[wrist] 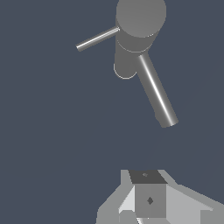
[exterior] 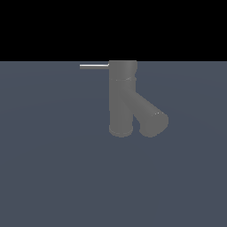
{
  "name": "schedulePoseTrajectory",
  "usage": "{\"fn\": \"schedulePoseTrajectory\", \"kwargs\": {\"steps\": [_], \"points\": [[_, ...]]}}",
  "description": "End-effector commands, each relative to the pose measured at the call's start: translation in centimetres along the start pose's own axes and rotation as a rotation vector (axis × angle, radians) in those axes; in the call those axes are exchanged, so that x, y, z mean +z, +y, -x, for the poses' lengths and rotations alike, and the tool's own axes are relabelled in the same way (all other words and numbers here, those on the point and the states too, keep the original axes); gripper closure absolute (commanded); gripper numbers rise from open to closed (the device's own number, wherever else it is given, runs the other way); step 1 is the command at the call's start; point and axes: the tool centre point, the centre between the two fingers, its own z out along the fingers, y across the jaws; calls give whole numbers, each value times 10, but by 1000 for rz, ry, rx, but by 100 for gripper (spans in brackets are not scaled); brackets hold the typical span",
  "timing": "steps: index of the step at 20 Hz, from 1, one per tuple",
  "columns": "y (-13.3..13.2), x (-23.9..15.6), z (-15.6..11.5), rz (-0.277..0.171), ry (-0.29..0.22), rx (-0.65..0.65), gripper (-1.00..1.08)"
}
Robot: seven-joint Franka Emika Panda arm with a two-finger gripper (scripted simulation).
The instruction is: Turn on the faucet by rotating a designated handle.
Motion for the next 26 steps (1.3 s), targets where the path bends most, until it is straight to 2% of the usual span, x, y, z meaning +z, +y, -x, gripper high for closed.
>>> {"fn": "schedulePoseTrajectory", "kwargs": {"steps": [1,14,26], "points": [[-10,8,-7,-1,0,56,108],[-57,51,-51,-3,2,341,108],[-86,90,-103,-4,5,601,108]]}}
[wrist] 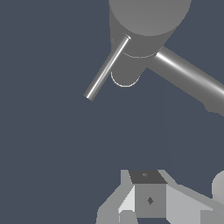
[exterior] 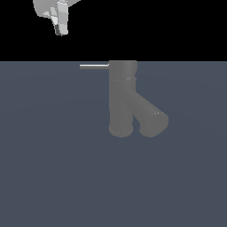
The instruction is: Turn on the faucet by rotating a designated handle.
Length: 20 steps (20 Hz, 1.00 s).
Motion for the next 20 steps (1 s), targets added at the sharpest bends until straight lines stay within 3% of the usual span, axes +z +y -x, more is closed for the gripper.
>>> {"fn": "schedulePoseTrajectory", "kwargs": {"steps": [1,20], "points": [[-10,8,-7,-1,1,55,108],[-68,66,-78,4,10,456,108]]}}
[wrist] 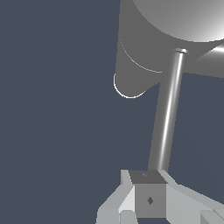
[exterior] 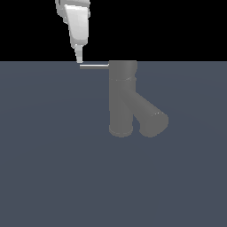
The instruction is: Turn on the faucet by rotating a designated handle.
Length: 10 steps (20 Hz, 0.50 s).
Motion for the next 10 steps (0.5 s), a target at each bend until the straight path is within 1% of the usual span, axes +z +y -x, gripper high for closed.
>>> {"fn": "schedulePoseTrajectory", "kwargs": {"steps": [1,10], "points": [[-8,6,-6,0,2,45,108],[-26,20,-23,2,5,147,108]]}}
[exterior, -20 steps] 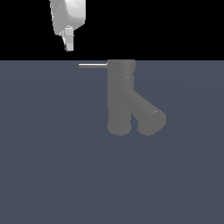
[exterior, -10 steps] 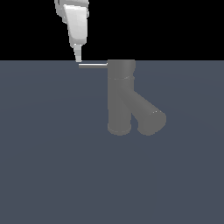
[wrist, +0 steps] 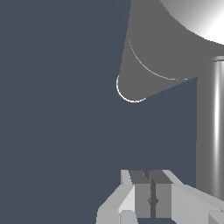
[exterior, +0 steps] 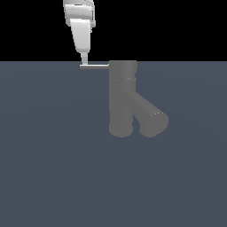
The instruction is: Turn on the faucet by rotating a designated handle.
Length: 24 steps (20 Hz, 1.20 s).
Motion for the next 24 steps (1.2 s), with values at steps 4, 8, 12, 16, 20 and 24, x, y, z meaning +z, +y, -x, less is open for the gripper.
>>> {"fn": "schedulePoseTrajectory", "kwargs": {"steps": [4,8,12,16,20,24], "points": [[-5,5,-5,3,1,29,108],[-3,4,-5,3,0,22,108],[-3,3,-4,2,0,19,108],[3,3,-4,2,0,20,108],[14,3,-5,2,0,20,108],[25,3,-5,2,0,20,108]]}}
